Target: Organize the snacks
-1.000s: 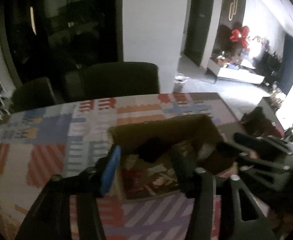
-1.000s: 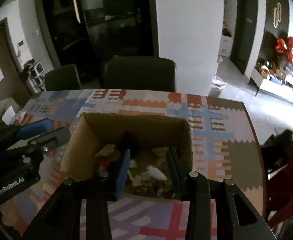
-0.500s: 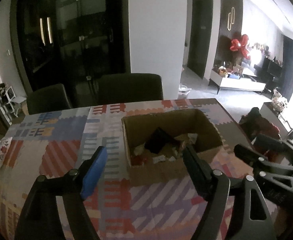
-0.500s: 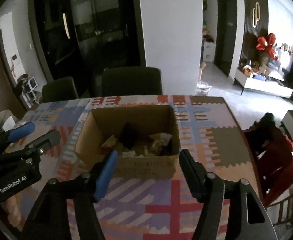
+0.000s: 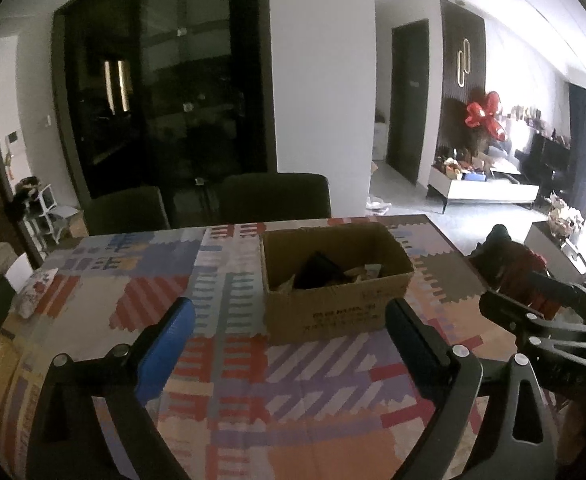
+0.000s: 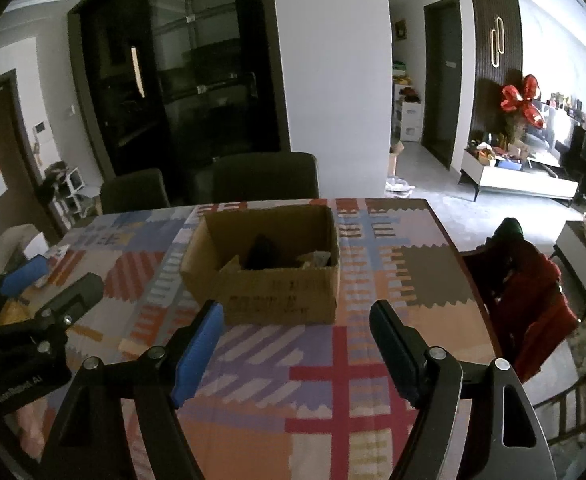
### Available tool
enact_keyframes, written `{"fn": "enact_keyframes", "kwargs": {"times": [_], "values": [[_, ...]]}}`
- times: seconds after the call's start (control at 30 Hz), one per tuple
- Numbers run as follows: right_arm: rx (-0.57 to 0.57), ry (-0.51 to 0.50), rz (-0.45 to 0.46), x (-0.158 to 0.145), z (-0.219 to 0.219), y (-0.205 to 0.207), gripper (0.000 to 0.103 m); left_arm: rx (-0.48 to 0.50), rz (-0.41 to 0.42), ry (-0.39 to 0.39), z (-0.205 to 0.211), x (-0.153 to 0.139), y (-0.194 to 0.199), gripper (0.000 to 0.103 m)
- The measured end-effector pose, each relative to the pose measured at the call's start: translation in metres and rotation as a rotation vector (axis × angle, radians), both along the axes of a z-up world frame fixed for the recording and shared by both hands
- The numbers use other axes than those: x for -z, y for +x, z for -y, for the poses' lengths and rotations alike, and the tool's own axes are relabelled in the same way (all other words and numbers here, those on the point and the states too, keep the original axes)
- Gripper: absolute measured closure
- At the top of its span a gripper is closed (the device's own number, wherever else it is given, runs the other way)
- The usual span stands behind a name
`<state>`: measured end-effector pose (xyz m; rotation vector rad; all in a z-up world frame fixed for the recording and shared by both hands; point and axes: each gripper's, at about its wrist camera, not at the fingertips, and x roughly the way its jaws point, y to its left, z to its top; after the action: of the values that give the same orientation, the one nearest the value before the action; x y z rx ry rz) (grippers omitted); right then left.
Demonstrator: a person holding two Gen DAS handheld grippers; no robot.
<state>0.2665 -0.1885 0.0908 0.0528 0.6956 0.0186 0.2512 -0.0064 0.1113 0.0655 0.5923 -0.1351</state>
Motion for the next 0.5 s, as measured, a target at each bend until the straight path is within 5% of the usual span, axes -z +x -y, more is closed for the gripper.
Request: {"fn": "enact_keyframes", "kwargs": {"times": [0.5], "values": [[-0.024,-0.015,0.069,-0.016,0.016,-0.093,0.024,-0.011,0.044,-0.008,0.013,-0.012,-0.092,0.002]]}}
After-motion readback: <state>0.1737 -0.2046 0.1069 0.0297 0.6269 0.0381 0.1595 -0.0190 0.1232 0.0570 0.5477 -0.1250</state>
